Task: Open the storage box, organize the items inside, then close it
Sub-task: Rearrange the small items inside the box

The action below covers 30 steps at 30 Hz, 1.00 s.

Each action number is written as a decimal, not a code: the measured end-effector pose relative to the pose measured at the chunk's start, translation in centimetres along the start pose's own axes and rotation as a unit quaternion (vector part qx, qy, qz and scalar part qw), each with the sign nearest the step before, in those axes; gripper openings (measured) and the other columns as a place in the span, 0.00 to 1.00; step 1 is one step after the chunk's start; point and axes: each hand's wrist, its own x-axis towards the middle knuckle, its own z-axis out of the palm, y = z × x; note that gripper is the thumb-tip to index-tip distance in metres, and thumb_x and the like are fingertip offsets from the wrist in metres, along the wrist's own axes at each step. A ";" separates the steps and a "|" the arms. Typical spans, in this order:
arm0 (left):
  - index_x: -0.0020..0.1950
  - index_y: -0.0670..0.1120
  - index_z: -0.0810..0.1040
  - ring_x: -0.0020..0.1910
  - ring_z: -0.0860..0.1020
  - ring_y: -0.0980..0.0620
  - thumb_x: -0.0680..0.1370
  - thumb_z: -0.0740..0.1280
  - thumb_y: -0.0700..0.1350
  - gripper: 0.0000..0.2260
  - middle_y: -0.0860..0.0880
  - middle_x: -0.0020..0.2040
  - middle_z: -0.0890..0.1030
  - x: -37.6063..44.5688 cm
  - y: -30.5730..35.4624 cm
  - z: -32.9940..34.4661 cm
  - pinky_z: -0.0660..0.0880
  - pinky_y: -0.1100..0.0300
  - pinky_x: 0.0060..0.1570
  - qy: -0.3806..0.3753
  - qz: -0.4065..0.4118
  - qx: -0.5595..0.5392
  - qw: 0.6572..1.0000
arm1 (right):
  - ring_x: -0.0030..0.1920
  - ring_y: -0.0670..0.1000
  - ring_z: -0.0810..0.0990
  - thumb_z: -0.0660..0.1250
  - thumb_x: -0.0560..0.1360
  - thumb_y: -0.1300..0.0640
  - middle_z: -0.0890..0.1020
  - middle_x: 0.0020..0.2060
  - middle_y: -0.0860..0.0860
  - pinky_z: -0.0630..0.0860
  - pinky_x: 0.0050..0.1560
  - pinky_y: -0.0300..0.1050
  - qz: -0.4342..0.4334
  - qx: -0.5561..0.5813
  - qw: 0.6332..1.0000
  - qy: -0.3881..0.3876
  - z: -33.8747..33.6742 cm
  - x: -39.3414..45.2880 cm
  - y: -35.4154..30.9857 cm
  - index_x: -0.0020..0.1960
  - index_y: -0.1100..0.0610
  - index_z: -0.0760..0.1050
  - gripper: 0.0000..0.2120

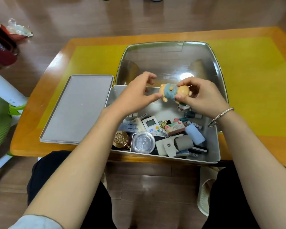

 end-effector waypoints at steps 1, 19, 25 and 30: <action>0.69 0.47 0.68 0.53 0.73 0.58 0.73 0.72 0.51 0.27 0.53 0.58 0.73 0.1 0.1 -0.1 0.67 0.76 0.44 -0.019 0.012 -0.009 1.000 | 0.45 0.49 0.80 0.76 0.67 0.55 0.81 0.46 0.47 0.78 0.46 0.44 -0.002 -0.003 1.000 -0.013 0.3 -0.1 -0.2 0.51 0.51 0.78 0.14; 0.63 0.46 0.74 0.55 0.73 0.43 0.75 0.68 0.48 0.17 0.46 0.59 0.76 1.7 -1.5 4.5 0.69 0.53 0.54 -0.098 0.076 0.300 0.946 | 0.48 0.48 0.79 0.70 0.73 0.52 0.80 0.50 0.48 0.76 0.51 0.42 0.027 -0.038 0.998 0.043 -1.2 0.3 1.0 0.57 0.52 0.77 0.13; 0.61 0.45 0.74 0.54 0.75 0.41 0.77 0.65 0.43 0.13 0.45 0.59 0.75 2.2 -0.9 6.6 0.68 0.55 0.43 -0.092 0.061 0.349 0.930 | 0.44 0.48 0.78 0.67 0.74 0.59 0.81 0.48 0.51 0.75 0.48 0.40 0.048 -0.054 0.995 0.068 -1.9 0.6 1.7 0.53 0.55 0.79 0.09; 0.60 0.44 0.74 0.58 0.69 0.44 0.77 0.64 0.40 0.12 0.46 0.58 0.74 1.7 -0.9 7.9 0.69 0.55 0.47 -0.059 0.057 0.353 0.932 | 0.46 0.49 0.80 0.66 0.74 0.60 0.82 0.50 0.51 0.73 0.49 0.38 0.042 -0.064 0.996 0.053 -1.6 0.4 1.1 0.54 0.56 0.79 0.09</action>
